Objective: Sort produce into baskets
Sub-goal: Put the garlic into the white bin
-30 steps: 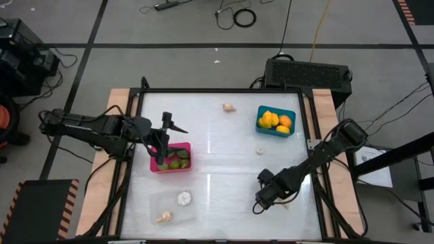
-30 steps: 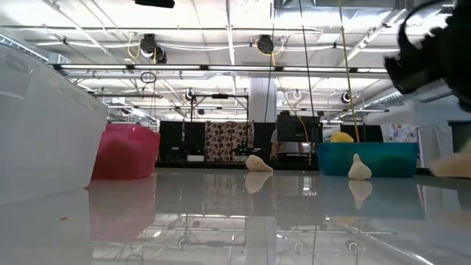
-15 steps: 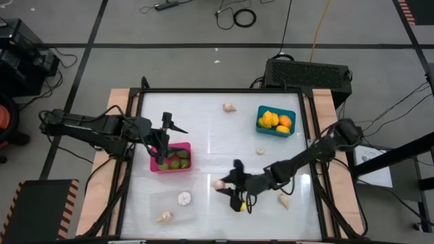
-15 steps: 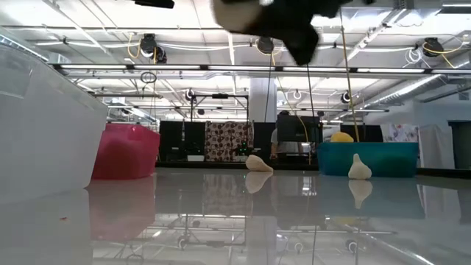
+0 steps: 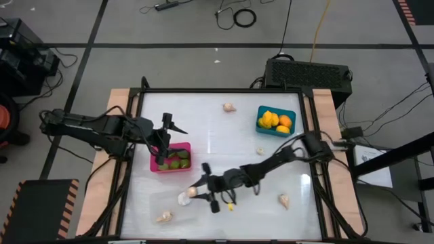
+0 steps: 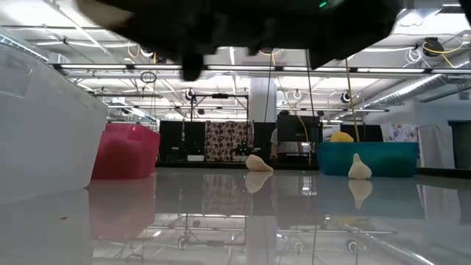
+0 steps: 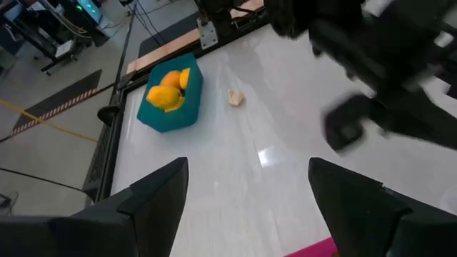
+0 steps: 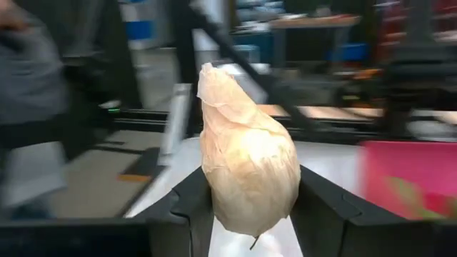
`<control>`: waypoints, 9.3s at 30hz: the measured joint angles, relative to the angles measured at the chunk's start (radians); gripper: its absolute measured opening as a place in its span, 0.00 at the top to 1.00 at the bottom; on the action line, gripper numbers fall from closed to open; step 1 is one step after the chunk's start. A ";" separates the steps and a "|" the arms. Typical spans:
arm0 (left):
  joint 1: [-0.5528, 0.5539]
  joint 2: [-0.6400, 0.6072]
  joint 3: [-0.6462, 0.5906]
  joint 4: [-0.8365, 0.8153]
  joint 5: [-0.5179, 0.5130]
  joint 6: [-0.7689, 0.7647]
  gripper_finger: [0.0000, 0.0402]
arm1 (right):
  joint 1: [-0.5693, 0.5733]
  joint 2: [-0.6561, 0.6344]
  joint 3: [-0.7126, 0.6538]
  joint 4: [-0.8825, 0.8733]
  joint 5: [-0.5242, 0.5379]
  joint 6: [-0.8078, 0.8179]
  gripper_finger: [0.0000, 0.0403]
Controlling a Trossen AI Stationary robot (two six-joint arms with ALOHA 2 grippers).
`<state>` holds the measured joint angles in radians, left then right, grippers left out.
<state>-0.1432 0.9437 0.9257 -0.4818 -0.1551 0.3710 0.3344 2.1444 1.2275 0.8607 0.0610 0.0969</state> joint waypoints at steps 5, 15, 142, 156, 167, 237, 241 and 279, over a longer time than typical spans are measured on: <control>0.000 0.019 0.000 -0.005 0.002 0.000 0.26 | -0.053 0.096 0.147 -0.027 -0.273 0.074 0.63; 0.000 0.066 0.000 -0.036 0.014 0.005 0.26 | -0.065 0.137 0.338 -0.329 -0.302 0.093 0.53; 0.261 0.098 0.000 -0.147 0.207 -0.026 0.26 | -0.178 0.012 0.630 -1.194 -0.581 -0.240 0.67; 0.261 0.098 0.000 -0.140 0.216 -0.026 0.26 | -0.079 0.182 0.630 -0.714 -0.577 -0.166 0.67; 0.261 0.098 0.000 -0.157 0.234 -0.045 0.26 | -0.078 0.212 0.630 -0.733 -0.346 -0.001 0.56; 0.261 0.098 0.000 -0.171 0.275 -0.076 0.26 | 0.392 -0.522 -0.012 -2.009 -0.061 1.809 0.48; 0.261 0.098 0.000 -0.172 0.275 -0.076 0.26 | 0.403 -0.523 -0.120 -1.888 -0.089 1.853 0.48; 0.261 0.184 0.000 -0.184 0.275 -0.070 0.26 | 0.427 -0.521 -0.270 -1.698 -0.309 1.946 0.48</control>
<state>0.1176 1.1278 0.9260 -0.6655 0.1196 0.3005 0.7613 1.6230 0.9573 -0.8375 -0.2479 2.0428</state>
